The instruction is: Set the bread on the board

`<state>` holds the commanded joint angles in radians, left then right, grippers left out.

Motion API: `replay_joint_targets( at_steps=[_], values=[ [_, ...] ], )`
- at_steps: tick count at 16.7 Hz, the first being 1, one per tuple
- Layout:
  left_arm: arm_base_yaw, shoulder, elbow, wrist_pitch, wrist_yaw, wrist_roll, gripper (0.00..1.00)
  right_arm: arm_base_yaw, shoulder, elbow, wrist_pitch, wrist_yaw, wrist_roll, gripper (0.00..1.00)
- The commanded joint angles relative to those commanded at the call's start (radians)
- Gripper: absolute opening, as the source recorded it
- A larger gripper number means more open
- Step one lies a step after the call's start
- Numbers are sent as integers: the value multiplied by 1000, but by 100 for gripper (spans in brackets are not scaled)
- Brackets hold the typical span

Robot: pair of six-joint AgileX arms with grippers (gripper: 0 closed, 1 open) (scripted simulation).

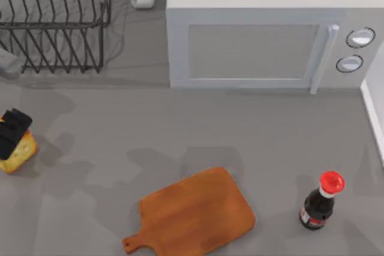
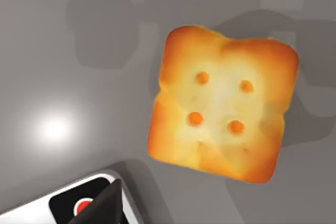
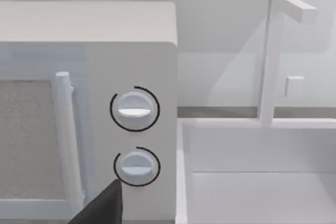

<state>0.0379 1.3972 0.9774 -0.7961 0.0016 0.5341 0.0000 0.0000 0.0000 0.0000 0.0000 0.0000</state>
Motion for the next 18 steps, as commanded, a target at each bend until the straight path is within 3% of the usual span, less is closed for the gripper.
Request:
replay_joint_targets(
  at_steps=[8, 15, 18],
  values=[
    [14, 438, 341, -244, 0, 175, 100, 0, 0, 0, 0, 0, 0, 100],
    [10, 459, 354, -250, -1, 182, 100, 0, 0, 0, 0, 0, 0, 100],
    [13, 490, 309, -178, 0, 182, 100, 0, 0, 0, 0, 0, 0, 100]
  ],
)
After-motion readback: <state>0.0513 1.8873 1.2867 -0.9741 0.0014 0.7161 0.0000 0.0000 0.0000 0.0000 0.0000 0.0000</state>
